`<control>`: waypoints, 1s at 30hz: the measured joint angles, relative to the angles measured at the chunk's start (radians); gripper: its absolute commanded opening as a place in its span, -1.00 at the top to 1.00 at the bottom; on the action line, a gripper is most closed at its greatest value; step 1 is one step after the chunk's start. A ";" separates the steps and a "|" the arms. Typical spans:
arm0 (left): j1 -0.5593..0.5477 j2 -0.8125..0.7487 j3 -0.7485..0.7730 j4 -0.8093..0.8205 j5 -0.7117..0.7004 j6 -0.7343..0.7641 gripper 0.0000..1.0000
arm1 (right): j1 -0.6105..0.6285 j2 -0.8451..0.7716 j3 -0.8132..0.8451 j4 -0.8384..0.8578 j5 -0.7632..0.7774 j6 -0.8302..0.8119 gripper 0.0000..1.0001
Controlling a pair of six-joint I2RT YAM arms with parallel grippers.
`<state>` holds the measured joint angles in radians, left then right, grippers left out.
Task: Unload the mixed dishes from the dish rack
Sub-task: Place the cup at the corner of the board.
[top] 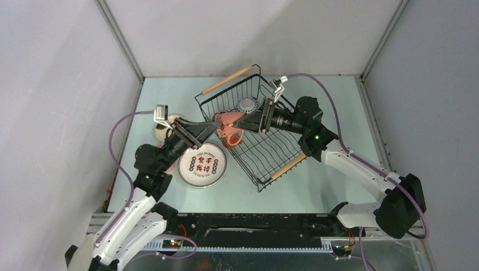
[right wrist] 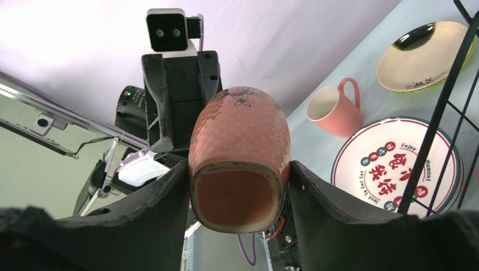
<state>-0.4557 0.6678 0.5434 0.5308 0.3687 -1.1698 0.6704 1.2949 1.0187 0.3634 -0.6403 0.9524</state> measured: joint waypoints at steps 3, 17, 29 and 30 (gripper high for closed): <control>-0.008 0.002 -0.012 0.026 0.000 -0.018 0.30 | 0.005 -0.006 -0.010 0.024 -0.003 0.010 0.76; -0.048 0.035 -0.012 0.082 0.012 -0.061 1.00 | 0.022 -0.053 -0.026 0.005 0.002 -0.016 0.49; -0.061 -0.063 0.141 -0.367 -0.033 0.209 1.00 | 0.001 -0.191 -0.030 -0.244 0.092 -0.174 -0.73; -0.056 -0.068 0.165 -0.435 -0.062 0.250 1.00 | -0.018 -0.212 -0.030 -0.263 0.108 -0.189 -0.75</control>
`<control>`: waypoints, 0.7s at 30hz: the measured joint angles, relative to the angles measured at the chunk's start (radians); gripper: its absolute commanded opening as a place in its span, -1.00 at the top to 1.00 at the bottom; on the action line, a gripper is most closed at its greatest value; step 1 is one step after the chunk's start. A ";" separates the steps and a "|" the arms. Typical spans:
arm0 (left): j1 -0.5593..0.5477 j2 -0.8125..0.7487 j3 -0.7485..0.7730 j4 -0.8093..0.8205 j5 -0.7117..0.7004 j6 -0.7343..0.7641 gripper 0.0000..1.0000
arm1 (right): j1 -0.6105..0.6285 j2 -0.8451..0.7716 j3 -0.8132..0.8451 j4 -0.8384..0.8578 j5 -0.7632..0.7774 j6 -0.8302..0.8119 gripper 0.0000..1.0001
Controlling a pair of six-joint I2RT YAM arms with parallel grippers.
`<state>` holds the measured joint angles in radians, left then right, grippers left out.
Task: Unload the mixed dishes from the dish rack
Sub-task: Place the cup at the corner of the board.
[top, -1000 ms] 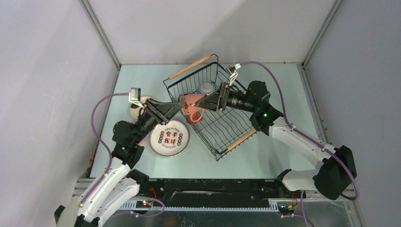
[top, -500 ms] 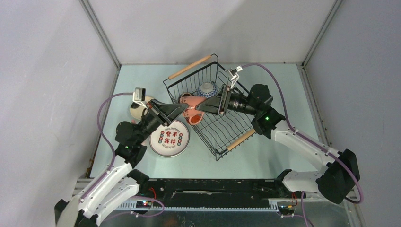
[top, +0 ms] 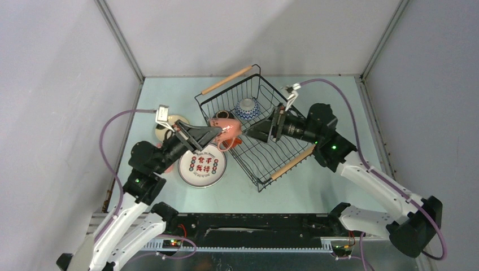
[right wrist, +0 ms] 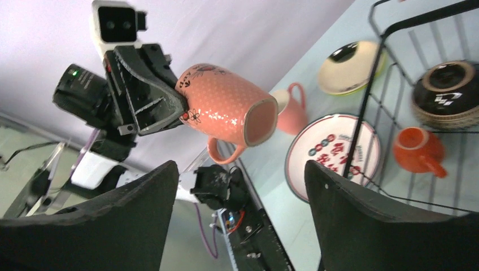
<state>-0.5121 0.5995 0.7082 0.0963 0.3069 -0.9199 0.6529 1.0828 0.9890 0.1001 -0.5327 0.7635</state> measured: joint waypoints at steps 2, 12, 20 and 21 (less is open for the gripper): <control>0.002 0.000 0.041 -0.114 -0.051 0.072 1.00 | -0.026 -0.032 0.000 -0.028 0.021 -0.025 -0.80; 0.005 0.055 0.166 -0.547 -0.285 0.309 1.00 | -0.092 -0.082 0.000 -0.198 0.098 -0.192 -0.92; 0.130 0.083 0.286 -0.810 -0.475 0.421 1.00 | -0.102 -0.082 0.000 -0.286 0.172 -0.339 -0.99; 0.169 0.083 0.293 -0.828 -0.490 0.426 1.00 | -0.104 -0.082 0.000 -0.290 0.177 -0.352 -0.99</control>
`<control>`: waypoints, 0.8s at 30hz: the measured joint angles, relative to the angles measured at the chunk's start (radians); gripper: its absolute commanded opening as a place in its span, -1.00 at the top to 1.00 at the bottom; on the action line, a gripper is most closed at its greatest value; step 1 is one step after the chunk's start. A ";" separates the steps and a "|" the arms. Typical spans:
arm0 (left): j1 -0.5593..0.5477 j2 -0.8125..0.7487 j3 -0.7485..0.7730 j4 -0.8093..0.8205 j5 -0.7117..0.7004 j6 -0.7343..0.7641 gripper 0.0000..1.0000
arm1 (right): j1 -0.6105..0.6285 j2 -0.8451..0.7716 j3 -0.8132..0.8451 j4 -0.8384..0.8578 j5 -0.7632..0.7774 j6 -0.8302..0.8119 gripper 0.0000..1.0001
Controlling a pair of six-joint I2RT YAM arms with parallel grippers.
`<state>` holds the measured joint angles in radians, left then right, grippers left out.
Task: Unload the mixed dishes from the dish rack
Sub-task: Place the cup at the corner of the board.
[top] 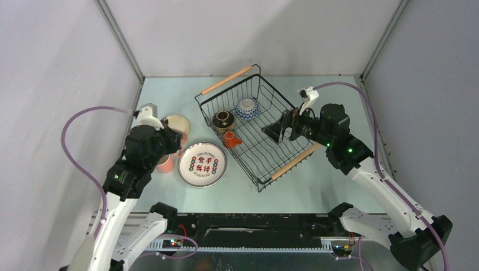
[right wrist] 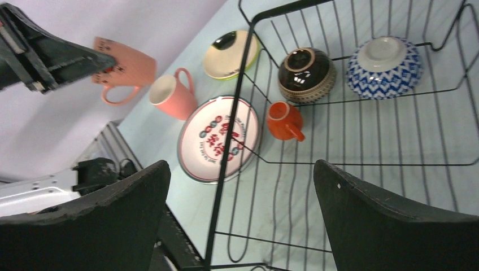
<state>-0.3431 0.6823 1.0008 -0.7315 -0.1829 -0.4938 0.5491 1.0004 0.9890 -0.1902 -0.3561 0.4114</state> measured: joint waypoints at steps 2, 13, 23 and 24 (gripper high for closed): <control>0.071 0.000 0.003 -0.035 -0.018 0.006 1.00 | -0.003 0.003 0.001 -0.014 0.017 -0.032 -0.99; 0.414 0.042 -0.050 -0.165 -0.138 0.023 1.00 | -0.006 0.047 0.020 -0.096 0.039 -0.152 -0.99; 0.700 0.100 -0.253 -0.108 -0.096 0.023 1.00 | -0.007 0.047 0.023 -0.156 0.047 -0.238 -0.99; 0.718 0.111 -0.274 -0.099 -0.090 0.022 1.00 | -0.007 0.047 0.023 -0.160 0.048 -0.244 -0.99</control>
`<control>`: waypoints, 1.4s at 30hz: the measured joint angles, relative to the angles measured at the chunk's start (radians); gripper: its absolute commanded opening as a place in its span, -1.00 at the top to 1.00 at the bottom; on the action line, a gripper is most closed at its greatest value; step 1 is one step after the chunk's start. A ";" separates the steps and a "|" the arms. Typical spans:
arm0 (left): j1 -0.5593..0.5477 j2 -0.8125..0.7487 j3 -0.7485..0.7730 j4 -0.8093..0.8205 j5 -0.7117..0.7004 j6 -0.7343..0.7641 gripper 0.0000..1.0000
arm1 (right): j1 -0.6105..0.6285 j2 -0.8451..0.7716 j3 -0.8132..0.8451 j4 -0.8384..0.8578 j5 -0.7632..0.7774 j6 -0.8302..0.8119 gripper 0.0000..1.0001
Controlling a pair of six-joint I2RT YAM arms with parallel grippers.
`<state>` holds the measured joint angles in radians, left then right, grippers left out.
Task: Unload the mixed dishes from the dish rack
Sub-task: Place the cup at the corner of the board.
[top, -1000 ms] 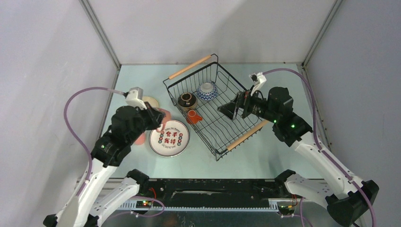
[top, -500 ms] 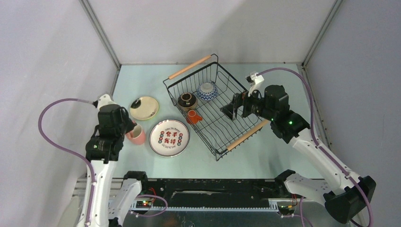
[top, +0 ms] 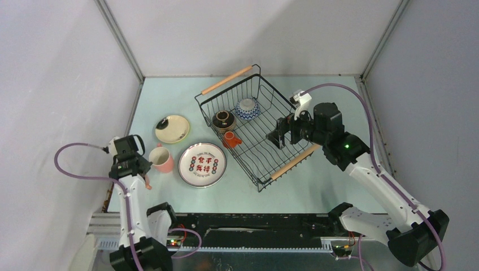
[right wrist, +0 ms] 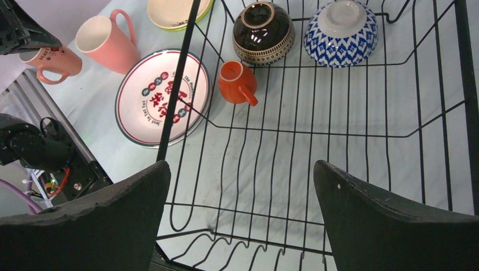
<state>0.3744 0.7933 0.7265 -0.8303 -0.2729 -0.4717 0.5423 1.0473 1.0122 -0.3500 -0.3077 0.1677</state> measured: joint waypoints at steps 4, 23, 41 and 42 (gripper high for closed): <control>0.040 0.037 -0.063 0.036 0.023 -0.003 1.00 | -0.002 0.001 0.000 -0.016 0.007 -0.023 -0.99; 0.059 0.204 -0.072 0.116 0.071 -0.027 0.44 | -0.003 0.041 0.000 -0.029 0.057 -0.075 -0.99; 0.061 0.078 0.008 0.055 0.161 -0.025 -0.53 | 0.029 0.204 0.148 -0.005 0.058 -0.167 -0.99; 0.060 0.068 0.020 0.051 0.175 -0.025 -0.55 | 0.035 0.229 0.162 -0.005 0.055 -0.178 -0.99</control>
<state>0.4347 0.8612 0.7467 -0.7788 -0.0982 -0.4969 0.5770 1.2758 1.1740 -0.3553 -0.2531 -0.0105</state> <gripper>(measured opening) 0.748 0.994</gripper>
